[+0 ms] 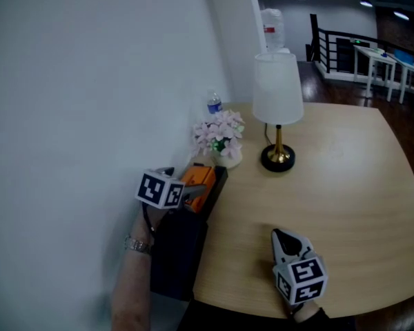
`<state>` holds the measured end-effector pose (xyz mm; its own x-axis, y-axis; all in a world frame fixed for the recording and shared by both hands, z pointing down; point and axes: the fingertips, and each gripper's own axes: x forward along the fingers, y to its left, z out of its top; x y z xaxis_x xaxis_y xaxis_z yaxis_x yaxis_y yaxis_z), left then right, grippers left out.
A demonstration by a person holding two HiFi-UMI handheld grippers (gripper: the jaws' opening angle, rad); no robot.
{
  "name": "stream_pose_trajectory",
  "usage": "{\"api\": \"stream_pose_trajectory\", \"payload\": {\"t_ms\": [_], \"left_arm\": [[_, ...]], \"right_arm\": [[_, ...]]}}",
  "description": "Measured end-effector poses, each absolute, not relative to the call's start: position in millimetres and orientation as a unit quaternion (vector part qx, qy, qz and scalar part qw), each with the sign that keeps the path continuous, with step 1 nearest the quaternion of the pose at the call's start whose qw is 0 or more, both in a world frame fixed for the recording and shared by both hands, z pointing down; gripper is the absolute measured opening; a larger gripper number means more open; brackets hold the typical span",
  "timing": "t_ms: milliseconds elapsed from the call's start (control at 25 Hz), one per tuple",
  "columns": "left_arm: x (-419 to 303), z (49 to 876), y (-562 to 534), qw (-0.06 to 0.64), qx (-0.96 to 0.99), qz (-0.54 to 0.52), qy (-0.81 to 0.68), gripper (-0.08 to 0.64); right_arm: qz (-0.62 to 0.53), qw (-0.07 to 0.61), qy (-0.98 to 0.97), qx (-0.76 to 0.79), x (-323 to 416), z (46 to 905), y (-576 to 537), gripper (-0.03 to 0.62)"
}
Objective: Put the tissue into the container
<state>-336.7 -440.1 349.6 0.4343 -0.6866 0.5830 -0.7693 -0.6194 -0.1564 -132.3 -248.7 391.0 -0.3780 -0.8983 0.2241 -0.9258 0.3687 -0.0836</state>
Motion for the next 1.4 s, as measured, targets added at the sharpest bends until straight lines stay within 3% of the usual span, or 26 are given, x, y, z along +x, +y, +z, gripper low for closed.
{"api": "stream_pose_trajectory", "payload": {"t_ms": [120,280,320,400,640,960,1120,1400], "left_arm": [[-316,309,-408,0.036,0.857,0.265,-0.441,0.503],[-265,274,-346,0.013,0.877,0.196,-0.439,0.407],[-251,277,-331,0.013,0.88,0.19,-0.436,0.396],[-226,292,-305,0.029,0.884,0.173,-0.434,0.28],[-165,354,-260,0.116,0.889,0.097,-0.433,0.173],[-54,397,-220,0.114,0.901,0.103,-0.405,0.003],[-18,408,-211,0.089,0.909,0.114,-0.392,0.003],[-16,402,-207,0.082,0.911,0.103,-0.391,0.003]], "right_arm": [[0.098,0.07,-0.824,0.554,-132,391,-249,0.0],[0.099,0.068,-0.822,0.556,-132,392,-248,0.0],[0.099,0.068,-0.821,0.558,-131,392,-248,0.0],[0.101,0.067,-0.813,0.569,-127,392,-248,0.0],[0.124,0.07,-0.79,0.596,-91,396,-236,0.0],[0.128,0.067,-0.744,0.652,24,401,-196,0.0],[0.129,0.063,-0.727,0.671,64,403,-185,0.0],[0.126,0.06,-0.731,0.668,75,399,-177,0.0]]}}
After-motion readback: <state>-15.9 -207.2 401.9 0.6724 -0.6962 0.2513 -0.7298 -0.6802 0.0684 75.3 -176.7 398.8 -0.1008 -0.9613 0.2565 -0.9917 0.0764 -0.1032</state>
